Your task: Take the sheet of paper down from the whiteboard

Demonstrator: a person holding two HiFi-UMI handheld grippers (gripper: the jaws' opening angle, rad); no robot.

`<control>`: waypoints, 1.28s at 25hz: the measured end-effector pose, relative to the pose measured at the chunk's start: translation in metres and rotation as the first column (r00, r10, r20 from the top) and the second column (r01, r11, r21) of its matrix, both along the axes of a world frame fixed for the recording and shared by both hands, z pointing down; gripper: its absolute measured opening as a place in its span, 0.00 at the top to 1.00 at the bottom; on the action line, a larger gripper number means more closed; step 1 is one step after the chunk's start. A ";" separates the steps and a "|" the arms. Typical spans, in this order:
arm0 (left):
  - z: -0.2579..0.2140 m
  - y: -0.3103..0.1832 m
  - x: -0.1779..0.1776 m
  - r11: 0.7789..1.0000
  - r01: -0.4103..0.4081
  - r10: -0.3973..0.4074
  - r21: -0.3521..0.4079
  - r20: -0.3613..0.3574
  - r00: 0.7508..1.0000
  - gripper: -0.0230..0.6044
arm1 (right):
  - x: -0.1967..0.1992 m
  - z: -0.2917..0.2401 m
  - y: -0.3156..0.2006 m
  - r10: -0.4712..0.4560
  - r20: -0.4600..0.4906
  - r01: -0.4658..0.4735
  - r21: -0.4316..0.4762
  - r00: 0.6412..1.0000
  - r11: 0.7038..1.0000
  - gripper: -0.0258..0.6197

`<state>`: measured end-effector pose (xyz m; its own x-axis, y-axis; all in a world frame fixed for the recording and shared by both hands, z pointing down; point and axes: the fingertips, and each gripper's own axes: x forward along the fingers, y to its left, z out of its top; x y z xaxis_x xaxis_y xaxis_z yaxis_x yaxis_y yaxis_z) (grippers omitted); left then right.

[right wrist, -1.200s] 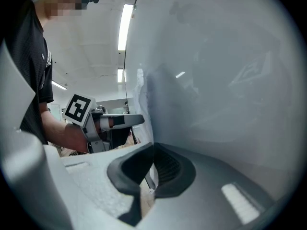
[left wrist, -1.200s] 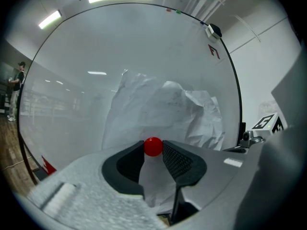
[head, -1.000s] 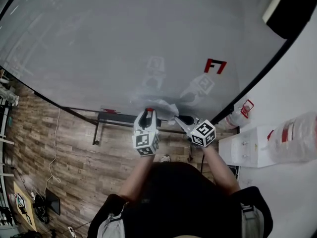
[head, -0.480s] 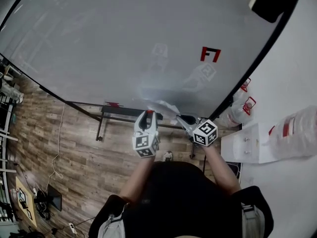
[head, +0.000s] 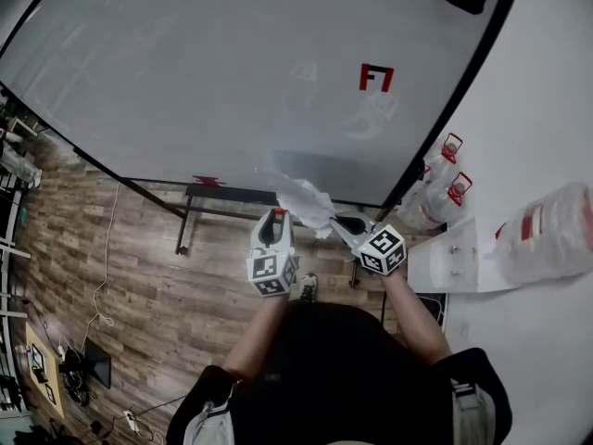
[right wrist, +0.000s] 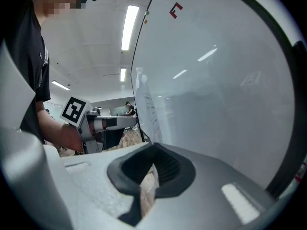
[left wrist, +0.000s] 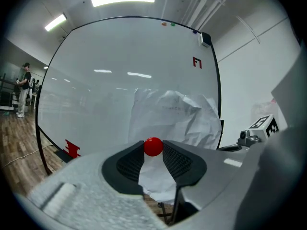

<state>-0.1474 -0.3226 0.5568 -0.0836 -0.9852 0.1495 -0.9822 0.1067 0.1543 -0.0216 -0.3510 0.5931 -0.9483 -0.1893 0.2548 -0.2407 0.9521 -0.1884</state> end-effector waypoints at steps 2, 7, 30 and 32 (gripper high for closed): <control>0.001 0.009 0.007 1.000 0.002 -0.002 -0.002 -0.002 1.000 0.76 | 0.007 0.000 0.010 -0.007 -0.002 0.007 -0.001 1.000 1.000 0.95; 0.007 0.031 0.027 1.000 0.005 -0.005 -0.009 -0.013 1.000 0.76 | 0.026 0.002 0.032 -0.013 0.001 0.013 -0.015 1.000 1.000 0.95; 0.030 0.111 0.055 0.997 0.049 -0.049 -0.057 0.000 0.999 0.76 | 0.057 0.023 0.101 -0.049 -0.001 0.048 -0.037 0.999 0.998 0.96; 0.030 0.112 0.055 0.997 0.045 -0.045 -0.061 0.001 0.999 0.76 | 0.057 0.022 0.102 -0.042 0.002 0.042 -0.038 0.999 0.998 0.96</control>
<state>-0.0922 -0.2111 0.5869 -0.1274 -0.9696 0.2088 -0.9762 0.1598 0.1467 0.0358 -0.2486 0.6153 -0.9556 -0.1398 0.2596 -0.2007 0.9534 -0.2251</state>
